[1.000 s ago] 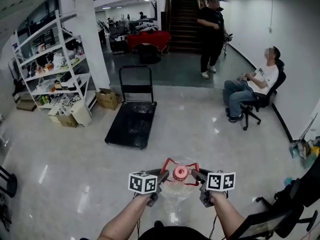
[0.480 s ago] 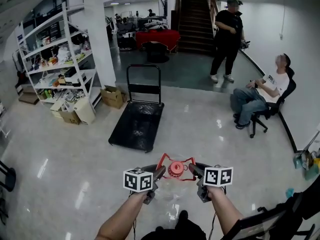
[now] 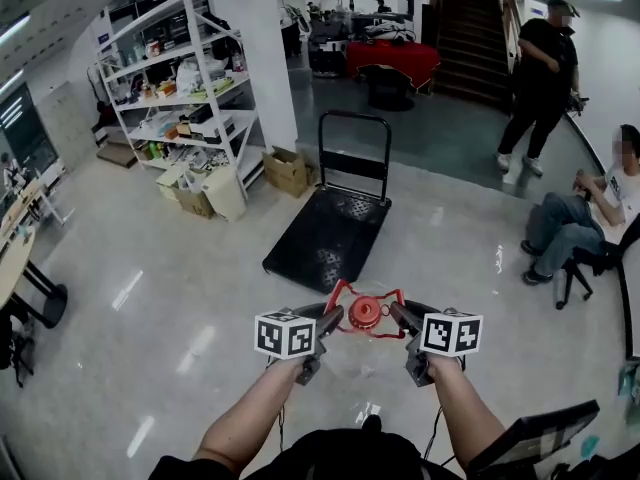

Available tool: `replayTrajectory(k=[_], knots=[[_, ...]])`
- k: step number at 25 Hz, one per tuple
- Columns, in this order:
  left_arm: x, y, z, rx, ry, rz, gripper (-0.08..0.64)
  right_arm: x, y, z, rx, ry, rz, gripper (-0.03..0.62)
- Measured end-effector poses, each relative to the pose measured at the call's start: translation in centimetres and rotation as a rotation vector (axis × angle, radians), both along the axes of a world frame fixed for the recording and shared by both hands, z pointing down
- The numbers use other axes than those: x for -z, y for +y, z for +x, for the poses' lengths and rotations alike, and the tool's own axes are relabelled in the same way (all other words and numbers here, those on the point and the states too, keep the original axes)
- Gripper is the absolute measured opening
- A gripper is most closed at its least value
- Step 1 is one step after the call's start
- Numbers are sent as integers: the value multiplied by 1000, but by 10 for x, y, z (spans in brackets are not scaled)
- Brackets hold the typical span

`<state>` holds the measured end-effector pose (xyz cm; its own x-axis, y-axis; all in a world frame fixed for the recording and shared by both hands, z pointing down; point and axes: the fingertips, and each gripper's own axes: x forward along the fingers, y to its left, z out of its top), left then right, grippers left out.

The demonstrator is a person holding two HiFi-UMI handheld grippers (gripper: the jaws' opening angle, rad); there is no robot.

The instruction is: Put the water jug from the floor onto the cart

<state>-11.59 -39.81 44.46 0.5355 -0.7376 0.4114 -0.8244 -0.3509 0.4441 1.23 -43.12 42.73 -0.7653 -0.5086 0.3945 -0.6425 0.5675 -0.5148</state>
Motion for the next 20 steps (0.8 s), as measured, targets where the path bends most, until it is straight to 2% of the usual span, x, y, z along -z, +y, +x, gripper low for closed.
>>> replayTrajectory(k=[5, 9, 16, 20], knots=[[10, -76, -20, 56, -14, 17, 72, 8, -83, -19, 59, 13, 26, 98], [15, -122, -36, 66, -4, 13, 72, 12, -130, -37, 76, 11, 26, 98], [9, -217, -103, 29, -2, 4, 72, 5, -222, -107, 45, 11, -17, 98], [2, -267, -144, 16, -8, 7, 72, -2, -272, -147, 32, 10, -11, 98]])
